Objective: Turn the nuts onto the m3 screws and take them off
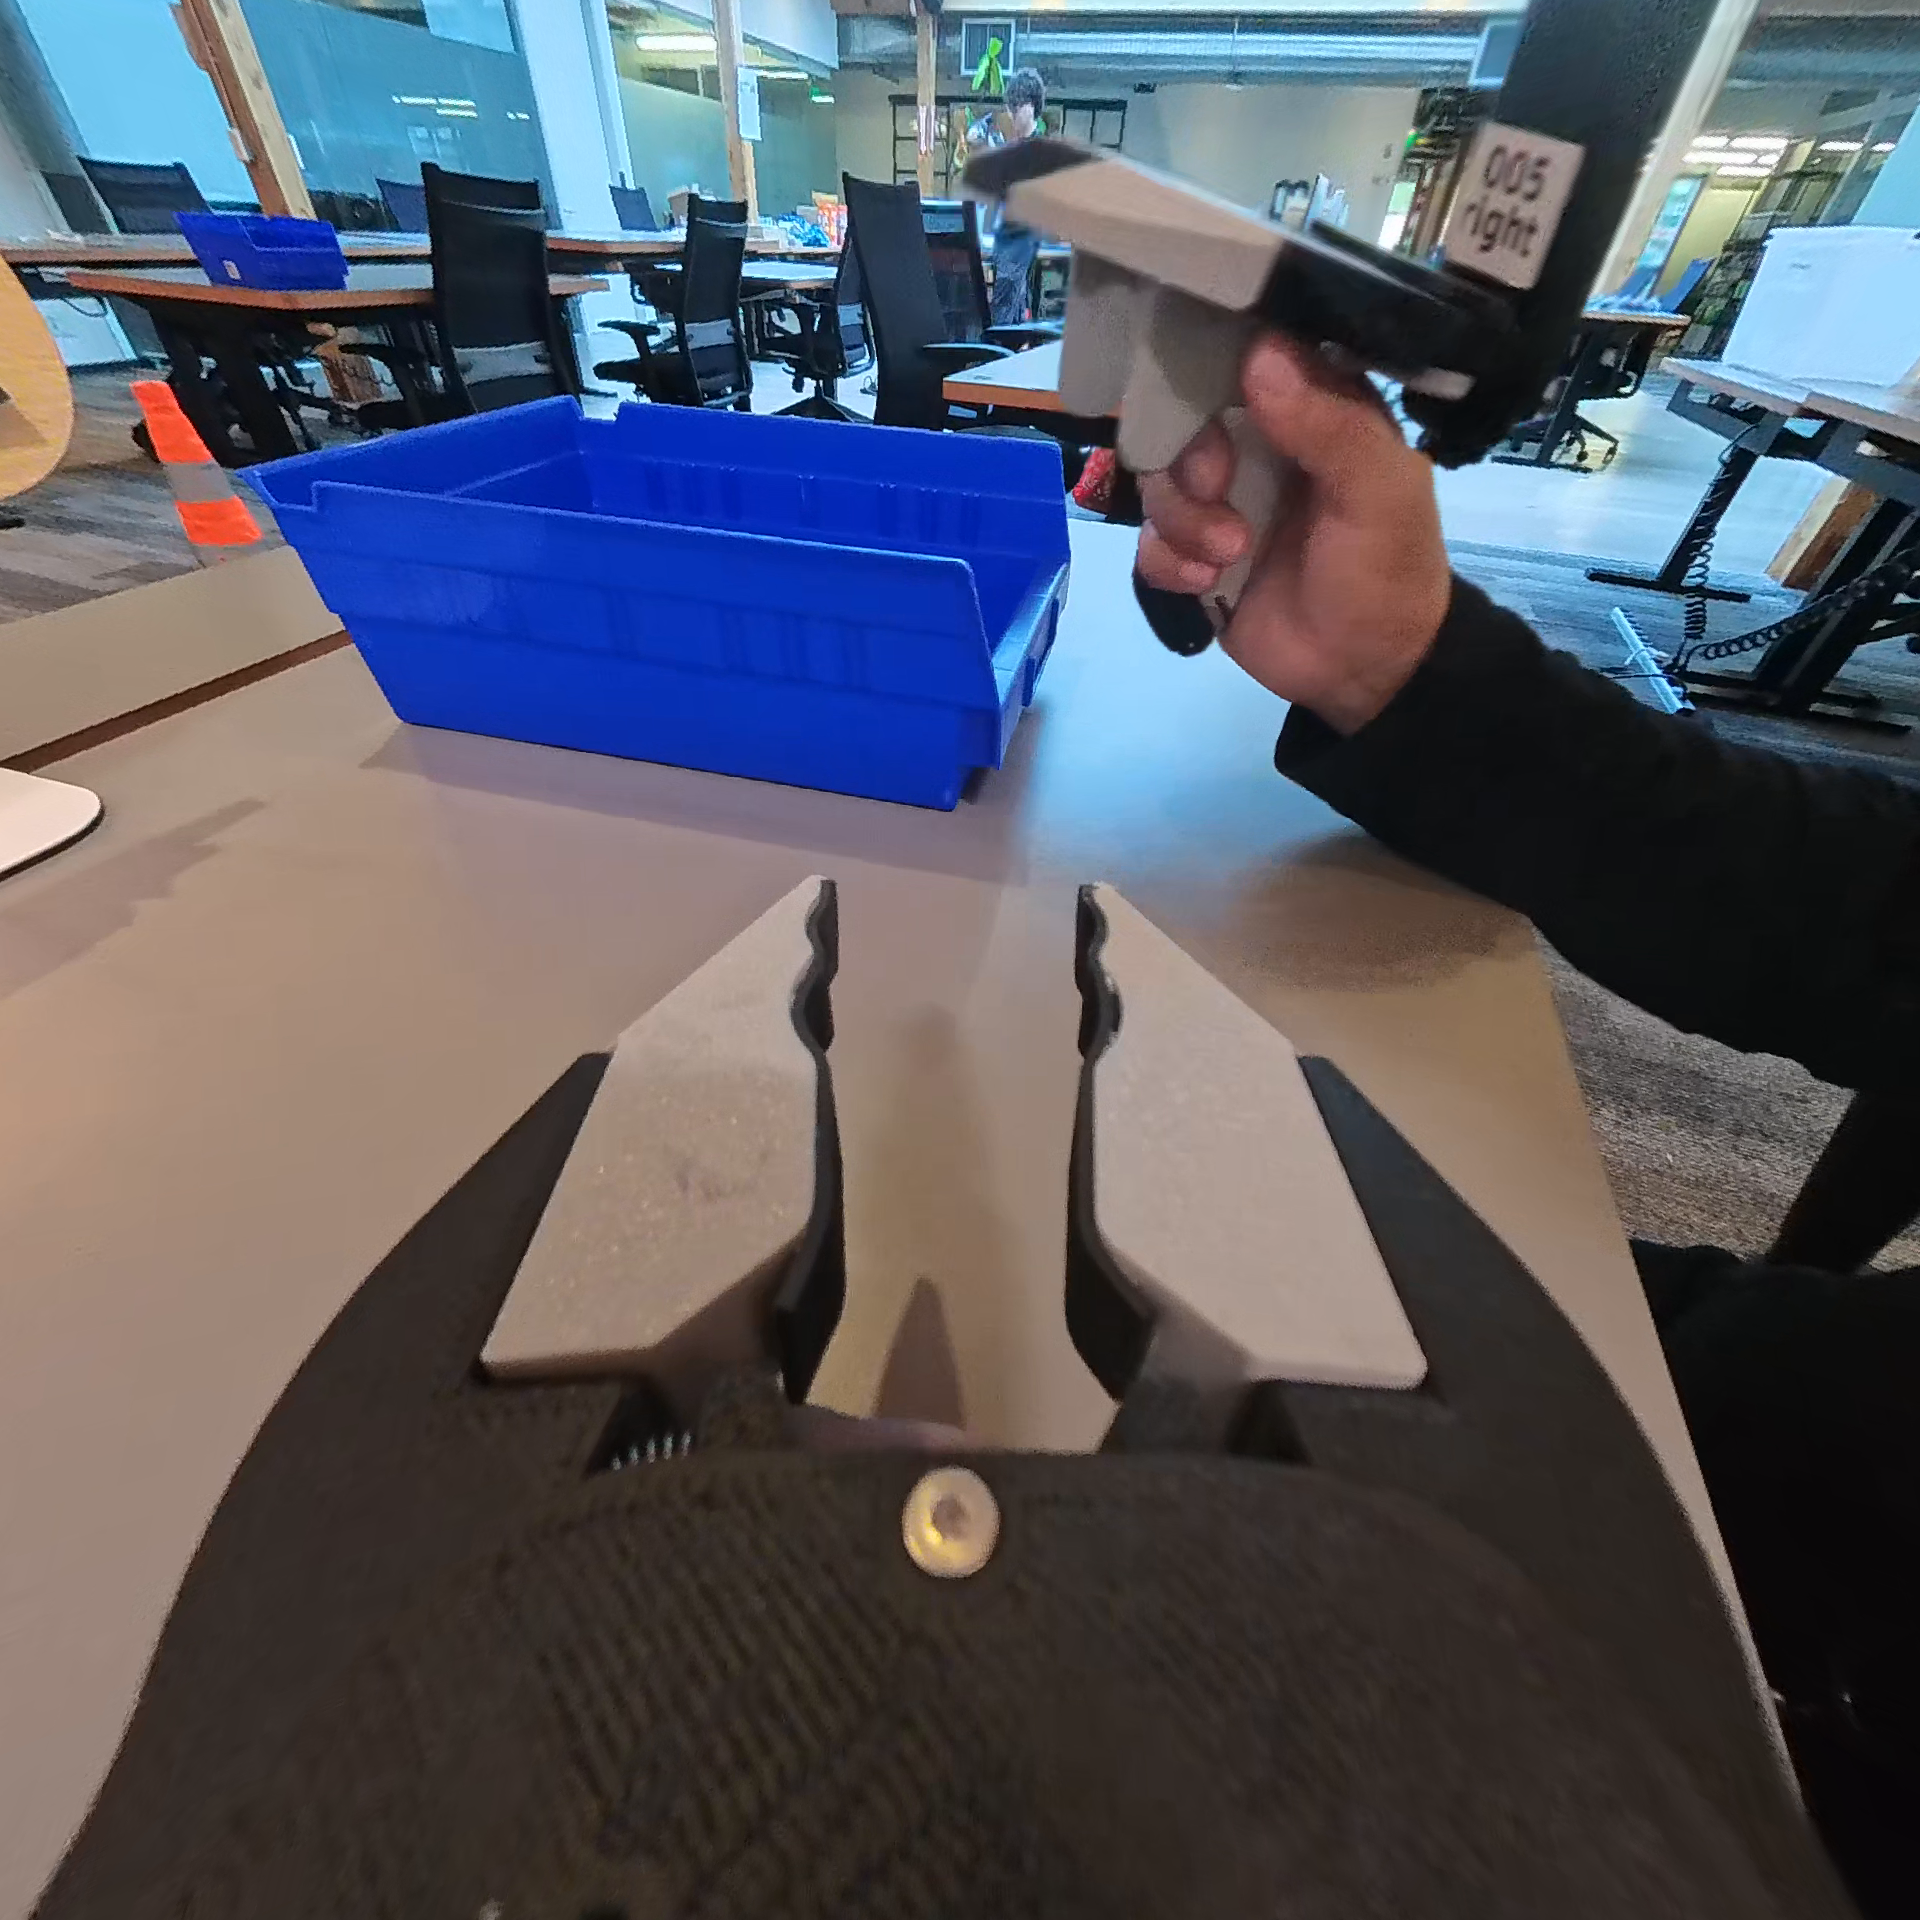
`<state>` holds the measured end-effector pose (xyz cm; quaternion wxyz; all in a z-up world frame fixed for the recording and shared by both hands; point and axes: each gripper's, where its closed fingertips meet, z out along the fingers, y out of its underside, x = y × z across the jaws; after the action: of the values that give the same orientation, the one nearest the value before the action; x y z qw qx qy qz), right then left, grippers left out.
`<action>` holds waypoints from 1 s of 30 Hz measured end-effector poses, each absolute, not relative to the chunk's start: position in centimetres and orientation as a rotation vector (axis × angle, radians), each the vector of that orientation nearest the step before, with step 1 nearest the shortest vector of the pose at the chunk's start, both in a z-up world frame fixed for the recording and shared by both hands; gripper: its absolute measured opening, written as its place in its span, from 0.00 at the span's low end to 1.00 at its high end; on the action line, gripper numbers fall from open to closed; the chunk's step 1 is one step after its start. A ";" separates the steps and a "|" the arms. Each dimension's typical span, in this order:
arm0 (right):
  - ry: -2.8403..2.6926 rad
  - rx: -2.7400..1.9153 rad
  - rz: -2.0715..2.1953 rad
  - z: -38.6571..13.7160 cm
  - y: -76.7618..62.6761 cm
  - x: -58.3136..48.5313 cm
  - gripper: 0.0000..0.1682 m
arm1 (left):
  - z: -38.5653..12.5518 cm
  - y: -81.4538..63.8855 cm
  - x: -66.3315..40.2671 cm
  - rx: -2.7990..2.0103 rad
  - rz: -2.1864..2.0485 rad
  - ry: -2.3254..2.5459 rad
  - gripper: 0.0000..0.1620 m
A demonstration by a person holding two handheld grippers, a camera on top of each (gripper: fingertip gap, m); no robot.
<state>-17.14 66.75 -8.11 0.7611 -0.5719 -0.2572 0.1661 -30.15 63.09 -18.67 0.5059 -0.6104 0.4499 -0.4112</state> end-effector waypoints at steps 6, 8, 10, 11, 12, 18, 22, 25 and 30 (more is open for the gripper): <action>-0.971 -1.223 0.570 -11.3 62.7 -26.7 0.16 | -18.6 63.4 -30.3 -1.482 -1.005 1.071 0.27; -1.056 -1.359 0.585 -14.4 63.3 -29.0 0.19 | -18.7 63.3 -30.3 -1.481 -1.004 1.074 0.27; -1.136 -1.544 0.538 -18.3 64.3 -30.1 0.24 | -18.7 63.3 -30.2 -1.480 -1.001 1.079 0.27; -1.174 -1.610 0.510 -20.1 64.6 -30.3 0.26 | -18.7 63.3 -30.2 -1.478 -0.999 1.080 0.27; -1.193 -1.658 0.480 -21.5 64.8 -30.4 0.26 | -18.7 63.3 -30.3 -1.478 -0.996 1.078 0.27; -1.247 -1.820 0.337 -25.9 65.7 -30.6 0.25 | -18.5 63.9 -30.6 -1.477 -0.986 1.052 0.27; -1.150 -1.835 0.388 -25.1 66.4 -30.1 0.25 | -18.2 64.6 -31.1 -1.470 -0.982 1.018 0.28; -1.080 -1.864 0.445 -24.8 66.9 -29.6 0.27 | -18.0 64.8 -31.3 -1.457 -0.987 1.010 0.29; -1.062 -1.873 0.473 -24.7 67.0 -29.5 0.27 | -17.9 64.7 -31.3 -1.412 -0.963 1.042 0.30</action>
<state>-29.52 67.00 -24.71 0.4514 -0.7581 -0.4300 0.1913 -31.30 64.71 -17.87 0.5397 -0.5939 0.4382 -0.4049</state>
